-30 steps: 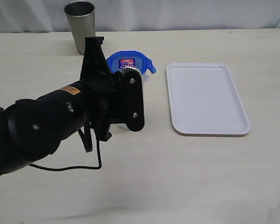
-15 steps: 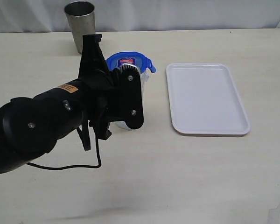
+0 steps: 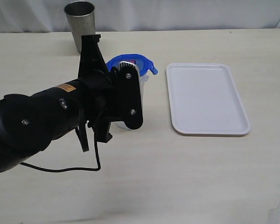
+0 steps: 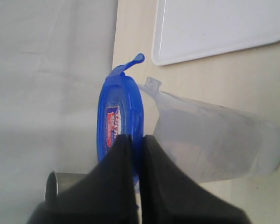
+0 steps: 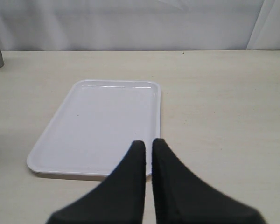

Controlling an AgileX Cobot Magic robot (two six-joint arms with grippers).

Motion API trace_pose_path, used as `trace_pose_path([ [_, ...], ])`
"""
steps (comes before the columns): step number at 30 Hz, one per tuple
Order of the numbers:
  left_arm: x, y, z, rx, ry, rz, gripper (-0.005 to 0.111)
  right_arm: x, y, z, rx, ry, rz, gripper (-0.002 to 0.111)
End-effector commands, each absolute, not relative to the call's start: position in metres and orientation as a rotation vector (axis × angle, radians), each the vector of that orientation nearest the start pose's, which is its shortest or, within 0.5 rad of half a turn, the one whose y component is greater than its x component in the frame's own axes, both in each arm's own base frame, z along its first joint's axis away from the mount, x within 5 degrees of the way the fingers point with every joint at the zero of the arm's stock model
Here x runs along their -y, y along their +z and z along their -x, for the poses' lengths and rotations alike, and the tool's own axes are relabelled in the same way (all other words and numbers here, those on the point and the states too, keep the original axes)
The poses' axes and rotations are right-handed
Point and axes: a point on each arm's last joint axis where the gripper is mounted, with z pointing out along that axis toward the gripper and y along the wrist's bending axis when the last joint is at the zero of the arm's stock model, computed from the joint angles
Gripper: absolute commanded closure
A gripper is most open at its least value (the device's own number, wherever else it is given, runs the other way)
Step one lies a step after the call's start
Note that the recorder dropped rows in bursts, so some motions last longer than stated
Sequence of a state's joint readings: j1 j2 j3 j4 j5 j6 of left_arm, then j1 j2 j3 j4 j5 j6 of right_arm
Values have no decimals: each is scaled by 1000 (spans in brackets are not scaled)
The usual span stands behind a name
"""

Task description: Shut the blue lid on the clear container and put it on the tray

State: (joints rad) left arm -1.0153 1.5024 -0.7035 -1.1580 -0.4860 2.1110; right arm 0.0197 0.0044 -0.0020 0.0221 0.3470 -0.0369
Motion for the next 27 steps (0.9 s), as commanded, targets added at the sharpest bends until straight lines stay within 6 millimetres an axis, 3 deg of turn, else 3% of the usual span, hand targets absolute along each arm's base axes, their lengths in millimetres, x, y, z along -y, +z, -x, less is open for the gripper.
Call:
trace_pose_path([
  [1, 230, 220, -186, -1317, 445, -1590, 107, -1, 182, -53, -1828, -3, 37, 103],
  [27, 229, 219, -186, -1340, 440, -1581, 107, -1, 182, -53, -1828, -3, 37, 103],
])
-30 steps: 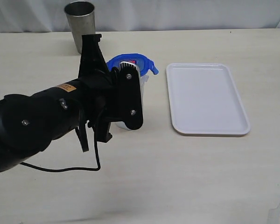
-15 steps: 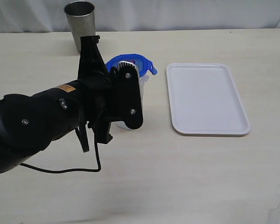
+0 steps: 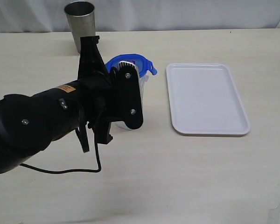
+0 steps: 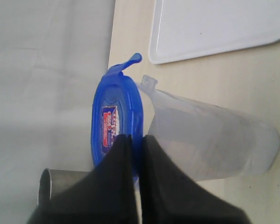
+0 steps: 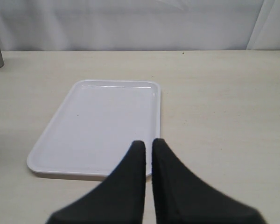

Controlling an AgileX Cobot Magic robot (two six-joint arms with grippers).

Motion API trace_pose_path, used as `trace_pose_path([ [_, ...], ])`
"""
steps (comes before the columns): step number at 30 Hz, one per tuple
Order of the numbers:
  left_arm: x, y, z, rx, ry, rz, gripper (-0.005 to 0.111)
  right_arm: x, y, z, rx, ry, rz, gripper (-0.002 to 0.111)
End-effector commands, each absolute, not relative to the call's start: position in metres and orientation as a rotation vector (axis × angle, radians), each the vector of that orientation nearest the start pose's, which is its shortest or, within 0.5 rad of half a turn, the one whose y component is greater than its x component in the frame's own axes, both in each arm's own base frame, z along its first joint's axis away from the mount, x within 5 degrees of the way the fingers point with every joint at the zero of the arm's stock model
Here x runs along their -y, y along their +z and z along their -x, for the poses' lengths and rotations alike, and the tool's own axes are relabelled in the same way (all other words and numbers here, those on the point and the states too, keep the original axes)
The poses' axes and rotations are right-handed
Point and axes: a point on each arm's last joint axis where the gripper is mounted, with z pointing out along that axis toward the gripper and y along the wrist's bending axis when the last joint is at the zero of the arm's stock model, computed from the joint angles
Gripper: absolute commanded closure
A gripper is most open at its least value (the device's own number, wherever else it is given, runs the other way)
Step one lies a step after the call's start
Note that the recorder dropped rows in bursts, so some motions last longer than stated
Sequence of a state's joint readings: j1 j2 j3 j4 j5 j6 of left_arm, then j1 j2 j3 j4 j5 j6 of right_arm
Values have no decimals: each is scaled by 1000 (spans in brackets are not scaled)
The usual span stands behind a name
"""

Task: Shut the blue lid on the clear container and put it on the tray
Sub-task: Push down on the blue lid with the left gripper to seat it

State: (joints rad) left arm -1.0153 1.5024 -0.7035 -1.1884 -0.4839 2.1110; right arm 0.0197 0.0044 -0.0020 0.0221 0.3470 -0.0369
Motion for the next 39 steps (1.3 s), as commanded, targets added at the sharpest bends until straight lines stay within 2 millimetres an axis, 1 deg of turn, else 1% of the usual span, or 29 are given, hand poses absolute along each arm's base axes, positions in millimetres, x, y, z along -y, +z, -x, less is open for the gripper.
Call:
trace_pose_path([
  [1, 229, 219, -186, -1340, 442, -1580, 107, -1, 182, -53, -1828, -3, 37, 103],
  [3, 229, 219, -186, -1343, 439, -1580, 107, -1, 182, -53, -1828, -3, 37, 103],
  [7, 225, 210, -182, -1316, 455, -1631, 107, -1, 182, -53, -1828, -3, 37, 103],
  [21, 227, 213, -182, -1215, 500, -1666, 107, -1, 182, -53, -1828, -3, 37, 103],
  [30, 226, 212, -183, -1228, 497, -1660, 107, -1, 182, -53, -1828, -3, 37, 103],
  [33, 224, 215, -185, -1235, 537, -1625, 107, -1, 182, -53, -1828, -3, 37, 103],
  [39, 225, 213, -184, -1247, 509, -1639, 107, -1, 182, -53, -1828, -3, 37, 103],
])
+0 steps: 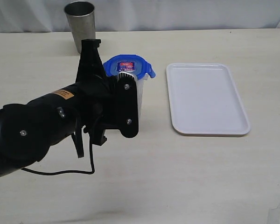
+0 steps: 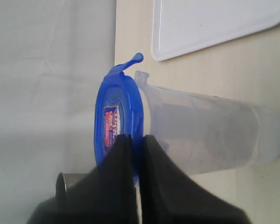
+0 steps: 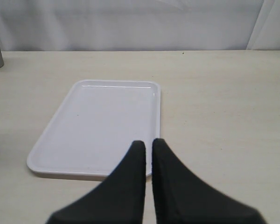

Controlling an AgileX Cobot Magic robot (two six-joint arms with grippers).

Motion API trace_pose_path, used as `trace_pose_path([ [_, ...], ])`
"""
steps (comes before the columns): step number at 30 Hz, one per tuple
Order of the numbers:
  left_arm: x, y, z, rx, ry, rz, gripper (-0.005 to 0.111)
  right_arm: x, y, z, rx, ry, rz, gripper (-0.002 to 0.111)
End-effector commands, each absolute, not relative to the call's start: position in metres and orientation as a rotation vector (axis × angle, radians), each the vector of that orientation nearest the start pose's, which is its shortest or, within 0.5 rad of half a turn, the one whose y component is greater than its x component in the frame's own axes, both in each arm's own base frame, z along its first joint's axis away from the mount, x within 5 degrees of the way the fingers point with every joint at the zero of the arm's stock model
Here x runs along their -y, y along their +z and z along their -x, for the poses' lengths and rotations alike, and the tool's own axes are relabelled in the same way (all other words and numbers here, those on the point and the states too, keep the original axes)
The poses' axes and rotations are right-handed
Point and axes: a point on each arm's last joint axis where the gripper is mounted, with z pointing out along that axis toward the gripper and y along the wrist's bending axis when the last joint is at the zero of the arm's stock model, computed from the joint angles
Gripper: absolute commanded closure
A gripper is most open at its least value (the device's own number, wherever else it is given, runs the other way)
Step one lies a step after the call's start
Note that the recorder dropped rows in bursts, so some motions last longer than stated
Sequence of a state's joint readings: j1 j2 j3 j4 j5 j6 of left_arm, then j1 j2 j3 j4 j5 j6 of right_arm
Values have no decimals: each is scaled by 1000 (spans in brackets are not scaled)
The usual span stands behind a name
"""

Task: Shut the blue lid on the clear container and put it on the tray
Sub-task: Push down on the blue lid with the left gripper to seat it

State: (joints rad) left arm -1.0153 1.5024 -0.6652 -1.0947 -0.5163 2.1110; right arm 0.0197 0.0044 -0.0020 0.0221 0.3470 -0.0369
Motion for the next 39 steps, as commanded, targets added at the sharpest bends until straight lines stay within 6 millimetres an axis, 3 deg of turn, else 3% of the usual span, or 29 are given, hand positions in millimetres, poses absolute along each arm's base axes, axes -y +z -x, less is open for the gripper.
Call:
trace_pose_path([
  [1, 225, 213, -183, -1247, 505, -1643, 107, -1, 182, -53, -1828, -3, 37, 103],
  [39, 223, 212, -184, -1252, 529, -1632, 107, -1, 182, -53, -1828, -3, 37, 103],
])
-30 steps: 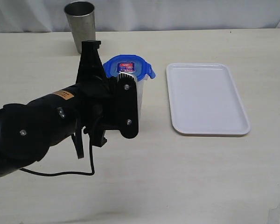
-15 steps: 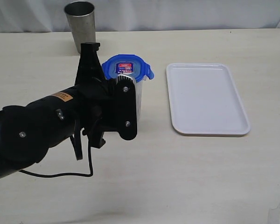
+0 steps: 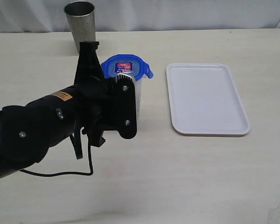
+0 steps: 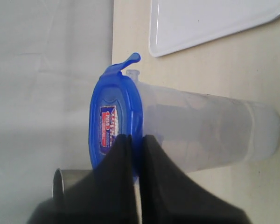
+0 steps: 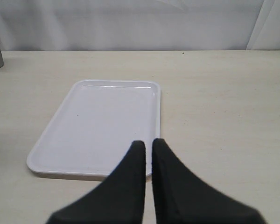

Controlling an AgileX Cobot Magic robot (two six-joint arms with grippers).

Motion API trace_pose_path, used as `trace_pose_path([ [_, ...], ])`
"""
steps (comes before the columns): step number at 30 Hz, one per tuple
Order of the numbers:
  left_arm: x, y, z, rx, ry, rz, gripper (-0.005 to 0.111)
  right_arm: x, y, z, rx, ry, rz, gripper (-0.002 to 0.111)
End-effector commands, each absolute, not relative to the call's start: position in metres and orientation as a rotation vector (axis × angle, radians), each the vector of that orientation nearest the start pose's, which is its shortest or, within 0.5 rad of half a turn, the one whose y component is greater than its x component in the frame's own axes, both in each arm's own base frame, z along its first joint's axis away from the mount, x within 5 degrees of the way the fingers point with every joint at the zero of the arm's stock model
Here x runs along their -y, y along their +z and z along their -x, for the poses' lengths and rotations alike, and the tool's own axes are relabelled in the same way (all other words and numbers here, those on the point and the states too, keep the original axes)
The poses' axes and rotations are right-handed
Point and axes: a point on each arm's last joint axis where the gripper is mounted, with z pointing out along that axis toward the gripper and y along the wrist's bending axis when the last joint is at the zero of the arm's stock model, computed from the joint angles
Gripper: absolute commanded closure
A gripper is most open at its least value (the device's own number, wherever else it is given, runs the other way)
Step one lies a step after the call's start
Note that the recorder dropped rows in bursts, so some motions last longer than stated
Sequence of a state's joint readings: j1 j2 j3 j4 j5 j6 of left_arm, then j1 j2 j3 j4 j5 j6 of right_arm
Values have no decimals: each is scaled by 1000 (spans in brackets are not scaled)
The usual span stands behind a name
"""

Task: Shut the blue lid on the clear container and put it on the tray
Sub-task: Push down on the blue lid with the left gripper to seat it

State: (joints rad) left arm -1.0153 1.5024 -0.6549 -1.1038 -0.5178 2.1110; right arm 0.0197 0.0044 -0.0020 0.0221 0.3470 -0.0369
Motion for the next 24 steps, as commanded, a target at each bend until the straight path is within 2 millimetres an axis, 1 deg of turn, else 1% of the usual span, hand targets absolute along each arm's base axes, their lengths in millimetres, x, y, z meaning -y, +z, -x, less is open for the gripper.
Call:
trace_pose_path([
  [1, 223, 212, -184, -1253, 531, -1630, 107, -1, 182, -53, -1828, -3, 37, 103],
  [5, 223, 212, -184, -1253, 531, -1630, 106, -1, 182, -53, -1828, -3, 37, 103],
  [6, 223, 212, -184, -1253, 531, -1630, 104, -1, 182, -53, -1828, -3, 37, 103],
  [8, 223, 212, -184, -1253, 531, -1630, 97, -1, 182, -53, -1828, -3, 37, 103],
  [12, 222, 212, -184, -1250, 536, -1628, 80, -1, 182, -53, -1828, -3, 37, 103],
  [14, 222, 212, -184, -1250, 536, -1628, 74, -1, 182, -53, -1828, -3, 37, 103],
  [17, 222, 213, -185, -1251, 554, -1613, 70, -1, 182, -53, -1828, -3, 37, 103],
  [24, 220, 214, -186, -1262, 566, -1597, 70, -1, 182, -53, -1828, -3, 37, 103],
])
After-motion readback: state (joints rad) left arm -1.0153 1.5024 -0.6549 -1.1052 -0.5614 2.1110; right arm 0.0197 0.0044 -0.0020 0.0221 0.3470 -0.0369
